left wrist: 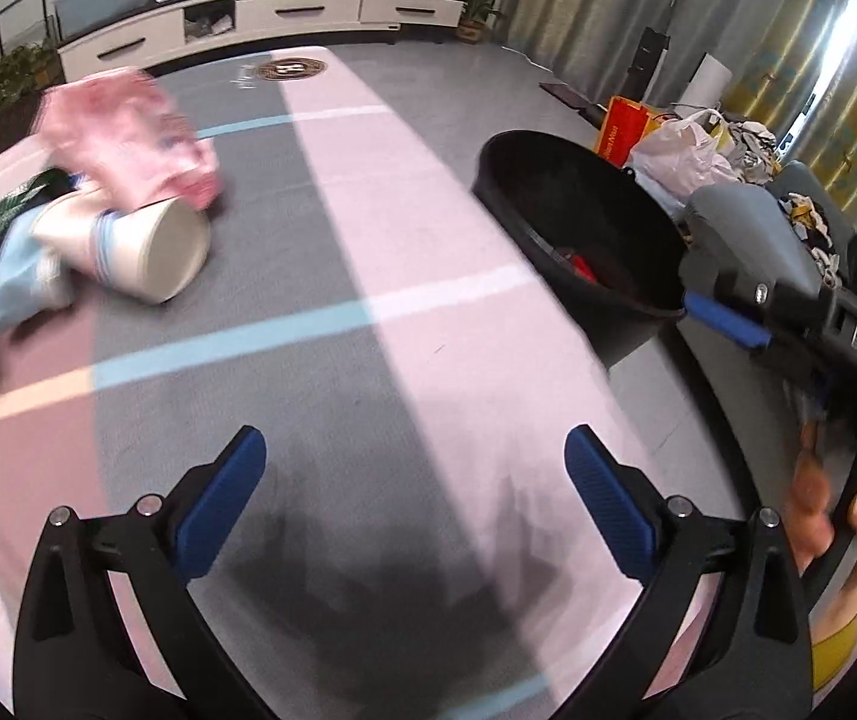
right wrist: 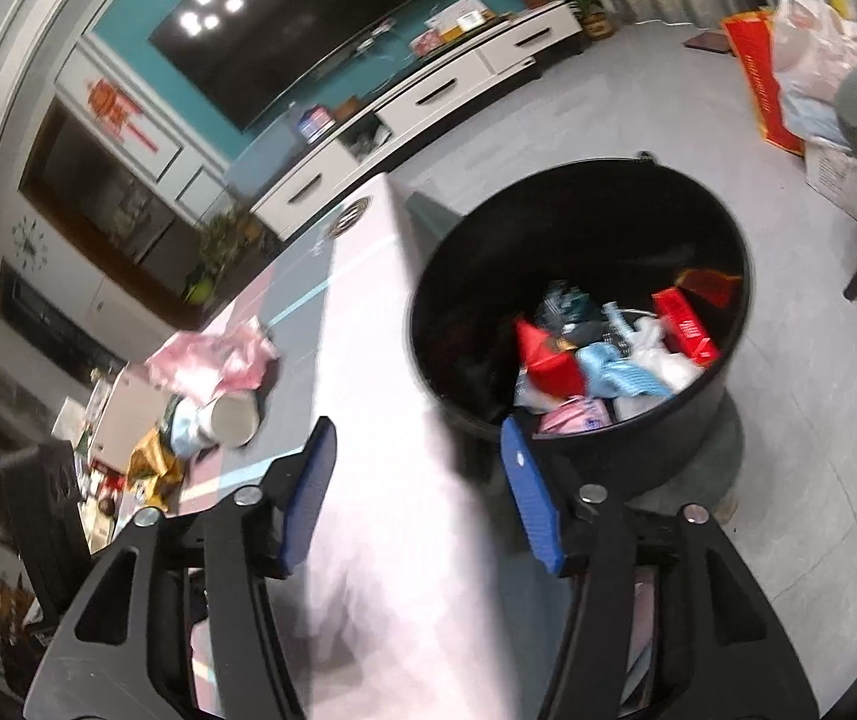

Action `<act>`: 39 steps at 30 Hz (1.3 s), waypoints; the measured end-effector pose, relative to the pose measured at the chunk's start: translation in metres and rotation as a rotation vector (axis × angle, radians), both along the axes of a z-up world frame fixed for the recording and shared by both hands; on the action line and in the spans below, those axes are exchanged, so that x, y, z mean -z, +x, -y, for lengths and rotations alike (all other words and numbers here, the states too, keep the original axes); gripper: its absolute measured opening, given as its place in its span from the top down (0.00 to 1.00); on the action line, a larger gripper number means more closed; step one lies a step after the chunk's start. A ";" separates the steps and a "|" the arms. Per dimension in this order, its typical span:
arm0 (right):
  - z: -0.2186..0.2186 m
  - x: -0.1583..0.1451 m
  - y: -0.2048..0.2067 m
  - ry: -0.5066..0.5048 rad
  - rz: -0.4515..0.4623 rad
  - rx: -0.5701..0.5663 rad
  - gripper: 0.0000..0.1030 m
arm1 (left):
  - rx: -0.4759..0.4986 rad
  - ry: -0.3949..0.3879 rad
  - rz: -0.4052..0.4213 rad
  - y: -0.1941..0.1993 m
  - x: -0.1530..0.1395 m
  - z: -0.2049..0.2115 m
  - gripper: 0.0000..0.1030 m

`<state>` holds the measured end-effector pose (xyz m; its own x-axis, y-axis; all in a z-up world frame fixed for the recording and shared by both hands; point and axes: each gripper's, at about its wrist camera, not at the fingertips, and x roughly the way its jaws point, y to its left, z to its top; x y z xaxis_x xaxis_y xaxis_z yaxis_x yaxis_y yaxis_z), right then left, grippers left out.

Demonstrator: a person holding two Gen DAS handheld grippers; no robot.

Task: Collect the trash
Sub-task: 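Move both open tools back over the remaining trash on the table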

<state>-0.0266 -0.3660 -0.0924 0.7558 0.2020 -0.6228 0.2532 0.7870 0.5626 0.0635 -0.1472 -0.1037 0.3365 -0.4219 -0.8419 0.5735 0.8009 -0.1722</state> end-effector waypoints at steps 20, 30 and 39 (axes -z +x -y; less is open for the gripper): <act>-0.111 -0.035 0.030 -0.182 -0.028 -0.237 0.35 | -0.394 -0.081 0.065 -0.016 -0.011 -0.194 0.03; -0.147 -0.034 0.050 -0.230 -0.059 -0.307 0.35 | -0.499 -0.137 0.080 -0.001 -0.011 -0.234 0.03; -0.184 -0.034 0.095 -0.329 -0.053 -0.385 0.35 | -0.513 -0.142 0.153 0.035 -0.023 -0.247 0.03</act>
